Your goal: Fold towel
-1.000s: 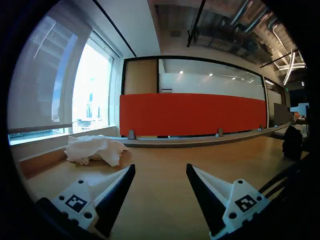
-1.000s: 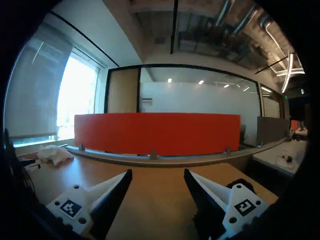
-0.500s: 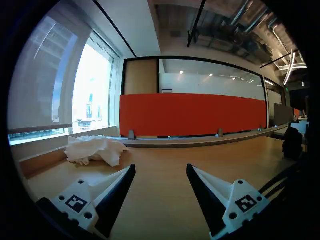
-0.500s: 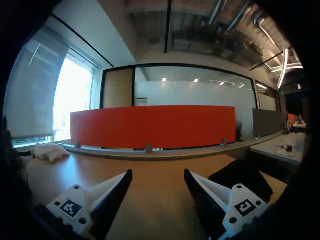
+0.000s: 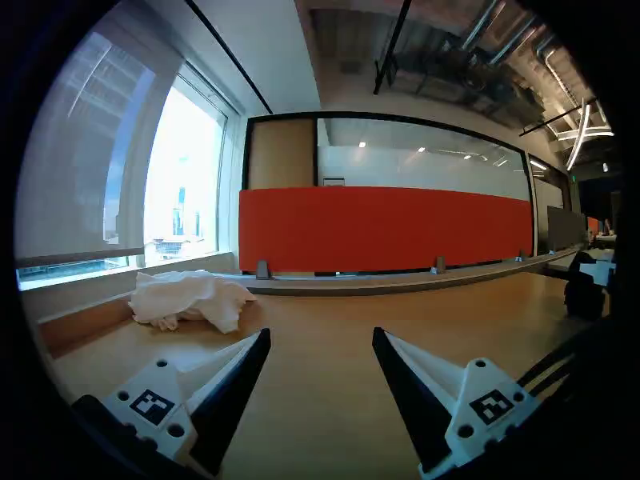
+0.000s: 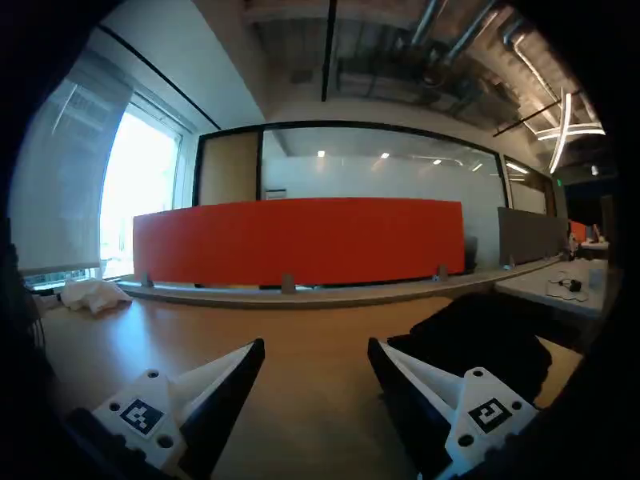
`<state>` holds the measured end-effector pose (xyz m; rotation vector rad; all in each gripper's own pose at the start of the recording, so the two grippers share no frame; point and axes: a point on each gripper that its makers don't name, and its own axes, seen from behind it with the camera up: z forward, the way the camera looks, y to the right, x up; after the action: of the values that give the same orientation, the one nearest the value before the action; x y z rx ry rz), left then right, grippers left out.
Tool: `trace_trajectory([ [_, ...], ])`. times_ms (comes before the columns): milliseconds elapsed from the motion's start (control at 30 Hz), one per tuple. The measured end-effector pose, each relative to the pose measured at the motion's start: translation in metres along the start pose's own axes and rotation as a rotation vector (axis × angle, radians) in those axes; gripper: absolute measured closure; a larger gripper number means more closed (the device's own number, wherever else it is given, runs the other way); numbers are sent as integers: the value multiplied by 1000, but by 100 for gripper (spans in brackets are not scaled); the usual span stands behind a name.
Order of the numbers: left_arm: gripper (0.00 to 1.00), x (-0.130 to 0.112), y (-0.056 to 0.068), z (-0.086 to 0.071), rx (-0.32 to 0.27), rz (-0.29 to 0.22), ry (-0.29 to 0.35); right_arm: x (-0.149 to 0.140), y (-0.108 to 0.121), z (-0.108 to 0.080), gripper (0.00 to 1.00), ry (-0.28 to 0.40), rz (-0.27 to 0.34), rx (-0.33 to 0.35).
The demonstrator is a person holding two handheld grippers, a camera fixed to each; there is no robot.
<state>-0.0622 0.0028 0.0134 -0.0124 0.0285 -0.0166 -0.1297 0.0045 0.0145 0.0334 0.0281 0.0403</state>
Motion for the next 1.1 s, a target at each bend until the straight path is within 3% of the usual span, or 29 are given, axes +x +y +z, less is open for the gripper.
trace_trajectory([
  [267, 6, 0, 0, 0, 0, 0, 0, -4, -6, -1, 0, 4, -30, 14],
  [1100, 6, 1, 0, 0, 0, 0, 0, -4, -5, -2, 0, 4, -25, 3],
])
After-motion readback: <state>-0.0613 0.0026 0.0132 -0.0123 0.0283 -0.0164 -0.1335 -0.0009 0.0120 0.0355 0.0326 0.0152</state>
